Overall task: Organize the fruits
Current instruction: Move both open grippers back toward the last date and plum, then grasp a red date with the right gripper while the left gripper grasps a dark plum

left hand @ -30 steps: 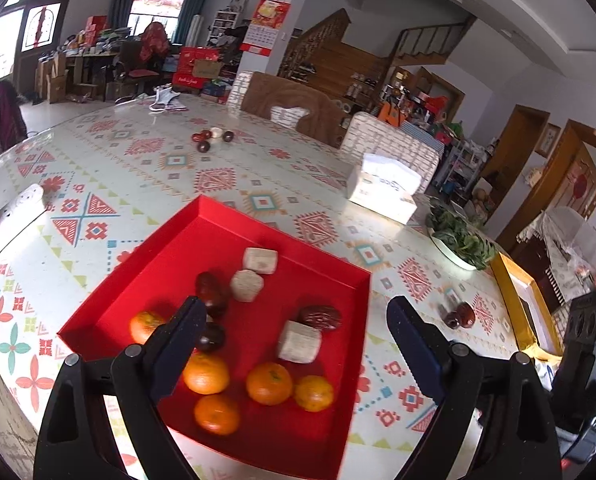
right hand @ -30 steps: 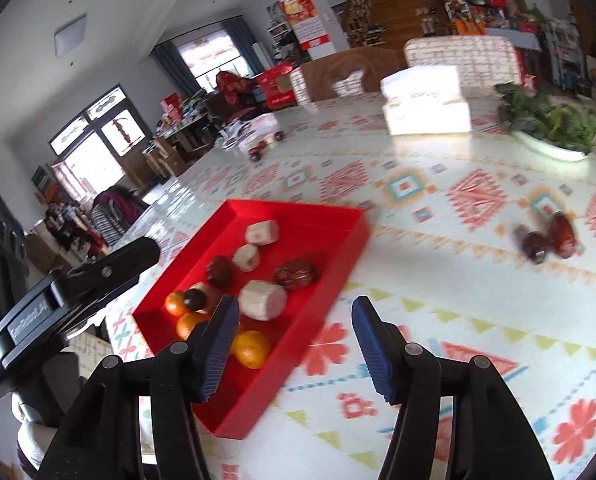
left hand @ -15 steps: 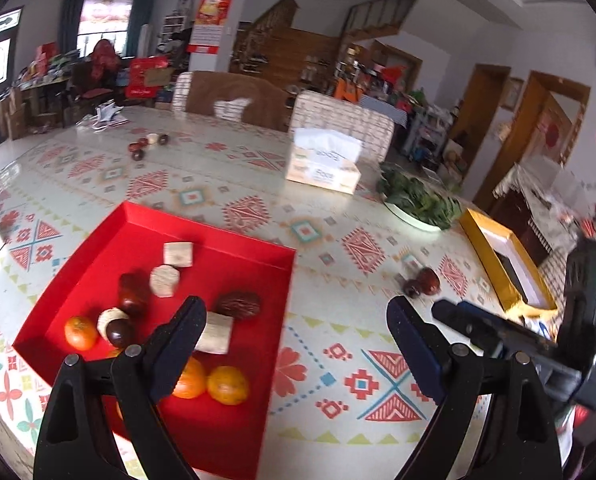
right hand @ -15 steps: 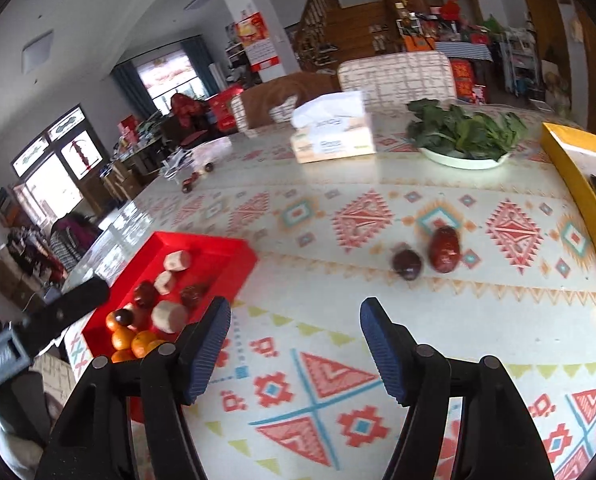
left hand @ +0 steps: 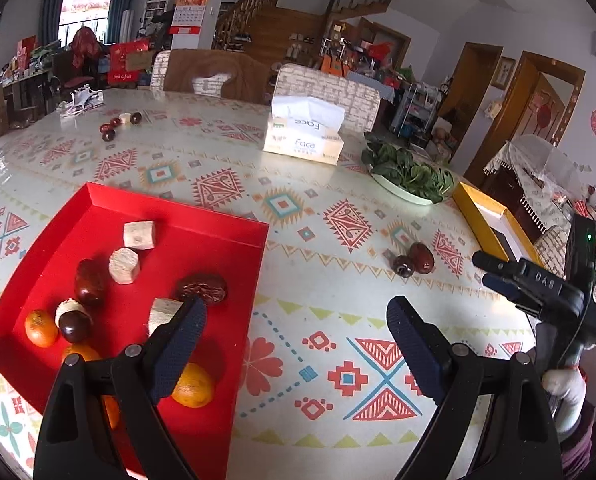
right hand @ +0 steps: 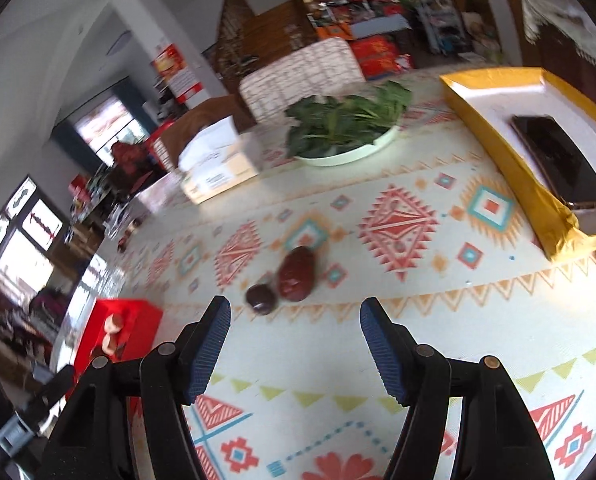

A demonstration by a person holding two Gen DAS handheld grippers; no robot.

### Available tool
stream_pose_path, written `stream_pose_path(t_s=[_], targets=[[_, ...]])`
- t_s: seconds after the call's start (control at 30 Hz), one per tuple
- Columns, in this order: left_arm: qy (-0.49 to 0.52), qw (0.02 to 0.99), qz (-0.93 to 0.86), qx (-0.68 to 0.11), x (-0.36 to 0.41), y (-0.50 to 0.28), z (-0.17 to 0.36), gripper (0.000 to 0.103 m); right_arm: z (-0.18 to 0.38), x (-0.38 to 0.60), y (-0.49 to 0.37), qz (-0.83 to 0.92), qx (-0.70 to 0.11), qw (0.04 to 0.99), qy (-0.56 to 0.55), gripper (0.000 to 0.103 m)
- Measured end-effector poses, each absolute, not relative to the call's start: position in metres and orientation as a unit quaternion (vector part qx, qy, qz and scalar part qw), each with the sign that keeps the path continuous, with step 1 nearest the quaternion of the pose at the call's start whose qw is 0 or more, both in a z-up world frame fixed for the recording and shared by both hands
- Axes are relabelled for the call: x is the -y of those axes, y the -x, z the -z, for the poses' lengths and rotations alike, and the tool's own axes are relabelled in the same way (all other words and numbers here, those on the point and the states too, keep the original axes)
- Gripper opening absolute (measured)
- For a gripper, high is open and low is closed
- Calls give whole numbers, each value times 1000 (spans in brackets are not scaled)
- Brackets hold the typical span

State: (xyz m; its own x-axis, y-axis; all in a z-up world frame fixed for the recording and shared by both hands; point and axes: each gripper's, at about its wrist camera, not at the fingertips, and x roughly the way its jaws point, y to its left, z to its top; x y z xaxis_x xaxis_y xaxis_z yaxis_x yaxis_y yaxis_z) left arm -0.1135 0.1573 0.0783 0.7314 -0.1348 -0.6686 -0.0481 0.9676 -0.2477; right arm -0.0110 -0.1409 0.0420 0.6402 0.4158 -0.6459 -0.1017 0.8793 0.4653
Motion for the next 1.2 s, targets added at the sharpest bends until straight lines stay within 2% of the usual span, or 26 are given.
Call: stream_pose_path(t_s=[0.43, 0.7, 0.83, 0.9, 1.07, 1.13, 1.2], targets=[[117, 918, 31, -376, -156, 95, -70, 91, -33, 155, -29, -133, -411, 871, -234, 72], [108, 915, 49, -385, -144, 81, -63, 91, -21, 128, -49, -151, -429, 869, -194, 71], [103, 914, 60, -388, -136, 76, -60, 91, -14, 108, -50, -151, -435, 873, -159, 64], [100, 912, 63, -392, -133, 74, -57, 91, -10, 103, -51, -147, -440, 874, -145, 57], [100, 909, 66, -399, -128, 72, -52, 91, -5, 93, -50, -140, -440, 879, -114, 51], [99, 909, 67, -400, -126, 73, -52, 91, -4, 88, -48, -138, -439, 883, -97, 37], [96, 909, 68, -399, -123, 74, -53, 91, -5, 86, -45, -136, -436, 885, -89, 36]])
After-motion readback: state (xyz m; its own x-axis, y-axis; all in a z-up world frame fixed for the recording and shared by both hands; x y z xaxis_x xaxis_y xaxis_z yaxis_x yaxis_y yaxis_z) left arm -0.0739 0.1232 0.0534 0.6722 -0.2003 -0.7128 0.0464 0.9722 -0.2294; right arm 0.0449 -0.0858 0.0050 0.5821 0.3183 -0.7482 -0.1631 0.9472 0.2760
